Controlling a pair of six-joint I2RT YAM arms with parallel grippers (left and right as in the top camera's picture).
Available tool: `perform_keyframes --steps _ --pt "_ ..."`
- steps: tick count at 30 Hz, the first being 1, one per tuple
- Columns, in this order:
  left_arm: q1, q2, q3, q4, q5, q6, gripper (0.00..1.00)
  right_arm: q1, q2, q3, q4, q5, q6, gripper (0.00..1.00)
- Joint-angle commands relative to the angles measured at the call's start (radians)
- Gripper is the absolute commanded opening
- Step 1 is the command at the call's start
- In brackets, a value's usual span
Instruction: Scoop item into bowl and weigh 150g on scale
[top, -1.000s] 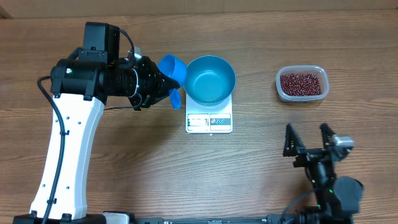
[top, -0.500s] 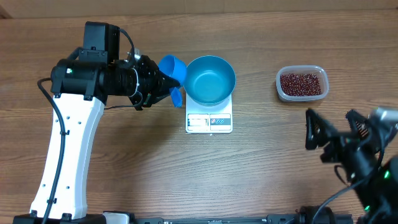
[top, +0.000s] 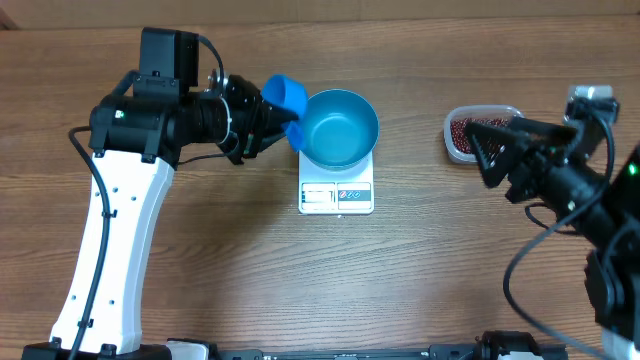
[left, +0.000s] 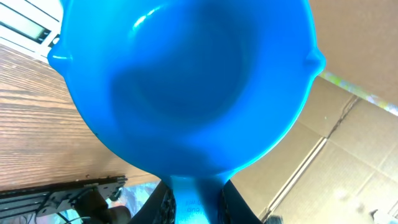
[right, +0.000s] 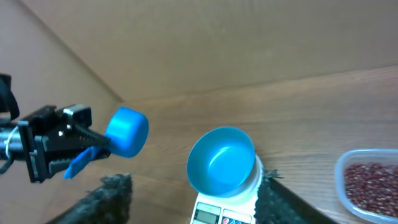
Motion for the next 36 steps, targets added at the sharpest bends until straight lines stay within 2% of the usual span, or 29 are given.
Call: perform_keyframes --steps 1,5,8,10,13,16,20,23,27,32,36 --pt "-0.019 0.001 -0.002 0.031 0.02 -0.069 0.04 -0.002 0.067 0.026 0.034 -0.074 0.138 0.45" --pt "-0.029 0.001 -0.002 0.08 -0.03 -0.069 0.04 0.005 0.122 0.041 0.056 -0.026 0.23 0.42" --pt "-0.037 0.001 -0.002 0.078 -0.075 -0.072 0.04 0.037 0.159 0.054 0.058 -0.016 0.261 0.52" --pt "-0.055 0.001 -0.002 0.078 -0.137 -0.082 0.04 0.119 0.193 0.062 0.051 0.069 0.27 0.6" --pt "-0.086 0.002 -0.002 0.085 -0.203 -0.119 0.04 0.244 0.224 0.066 0.039 0.223 0.32 0.65" --pt "-0.119 0.002 -0.002 0.111 -0.231 -0.143 0.04 0.325 0.256 0.092 0.029 0.272 0.339 0.65" --pt "-0.16 0.002 -0.002 0.148 -0.266 -0.193 0.04 0.401 0.338 0.263 -0.111 0.371 0.346 0.66" --pt "-0.174 0.004 -0.002 0.153 -0.289 -0.234 0.04 0.433 0.412 0.424 -0.238 0.419 0.341 0.7" --pt "-0.181 0.014 -0.002 0.158 -0.292 -0.277 0.04 0.474 0.484 0.536 -0.301 0.415 0.343 0.72" --pt "-0.181 0.045 -0.002 0.16 -0.223 -0.339 0.04 0.538 0.532 0.532 -0.307 0.41 0.347 0.72" --pt "-0.181 0.085 -0.002 0.175 -0.151 -0.342 0.04 0.597 0.579 0.528 -0.306 0.423 0.348 0.72"
